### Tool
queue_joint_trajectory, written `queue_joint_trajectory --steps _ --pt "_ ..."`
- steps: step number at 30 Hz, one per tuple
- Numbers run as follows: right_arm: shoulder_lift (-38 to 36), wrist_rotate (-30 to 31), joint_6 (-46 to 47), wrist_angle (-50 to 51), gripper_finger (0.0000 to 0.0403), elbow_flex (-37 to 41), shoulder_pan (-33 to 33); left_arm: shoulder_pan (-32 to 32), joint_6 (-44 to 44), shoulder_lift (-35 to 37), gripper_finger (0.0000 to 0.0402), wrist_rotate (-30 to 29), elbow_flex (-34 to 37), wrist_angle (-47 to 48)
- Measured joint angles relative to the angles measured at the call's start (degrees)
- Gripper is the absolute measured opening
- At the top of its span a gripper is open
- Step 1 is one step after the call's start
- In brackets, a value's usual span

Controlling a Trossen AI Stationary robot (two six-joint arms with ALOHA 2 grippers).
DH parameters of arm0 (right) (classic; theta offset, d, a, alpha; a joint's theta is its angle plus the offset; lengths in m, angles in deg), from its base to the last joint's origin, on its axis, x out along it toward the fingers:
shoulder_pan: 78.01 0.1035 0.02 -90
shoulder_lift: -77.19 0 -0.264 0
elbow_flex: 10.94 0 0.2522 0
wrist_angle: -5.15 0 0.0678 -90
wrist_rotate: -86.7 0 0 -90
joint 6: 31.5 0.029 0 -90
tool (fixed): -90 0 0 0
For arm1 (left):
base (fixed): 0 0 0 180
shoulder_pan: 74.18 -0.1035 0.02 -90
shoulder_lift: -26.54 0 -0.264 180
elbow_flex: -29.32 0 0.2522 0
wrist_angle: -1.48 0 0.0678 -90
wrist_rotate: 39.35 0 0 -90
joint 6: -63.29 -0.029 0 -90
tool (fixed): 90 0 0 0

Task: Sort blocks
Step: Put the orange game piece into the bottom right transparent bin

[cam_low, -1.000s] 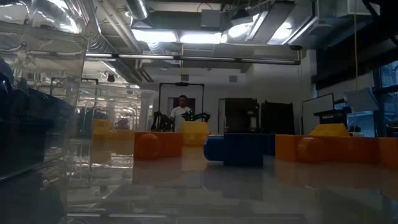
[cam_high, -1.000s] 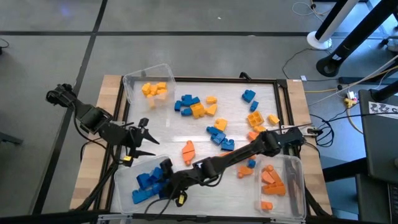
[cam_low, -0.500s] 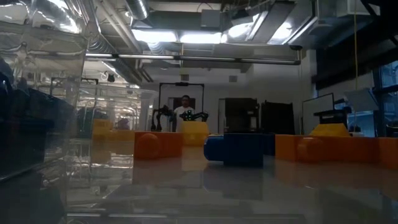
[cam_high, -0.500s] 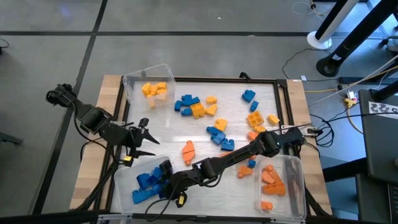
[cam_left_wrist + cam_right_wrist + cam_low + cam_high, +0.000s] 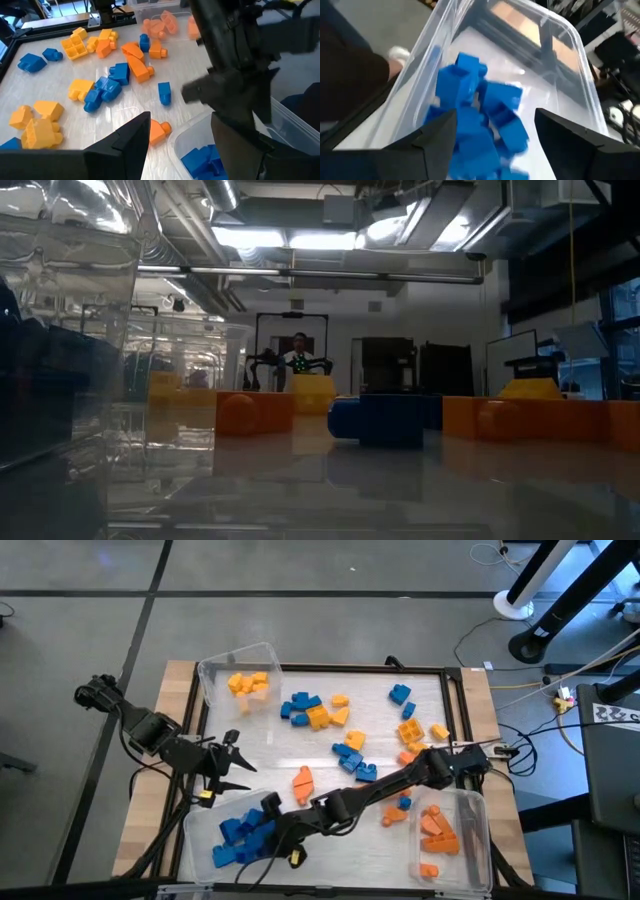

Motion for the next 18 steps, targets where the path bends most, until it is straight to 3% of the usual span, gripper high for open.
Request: queue_joint_trajectory --steps 5,13,18 --pt "-3.71 0.68 1.45 8.11 0.0258 -0.07 0.09 0.02 0.0 -0.25 0.0198 0.0 0.0 0.23" --pt "-8.98 1.8 11.8 20.17 0.0255 -0.03 1.28 0.01 -0.01 -0.25 0.0198 0.0 0.0 0.33" --pt "-10.07 5.18 24.62 28.49 0.0254 -0.03 2.08 0.0 0.92 -0.25 0.0198 0.0 0.0 1.6"
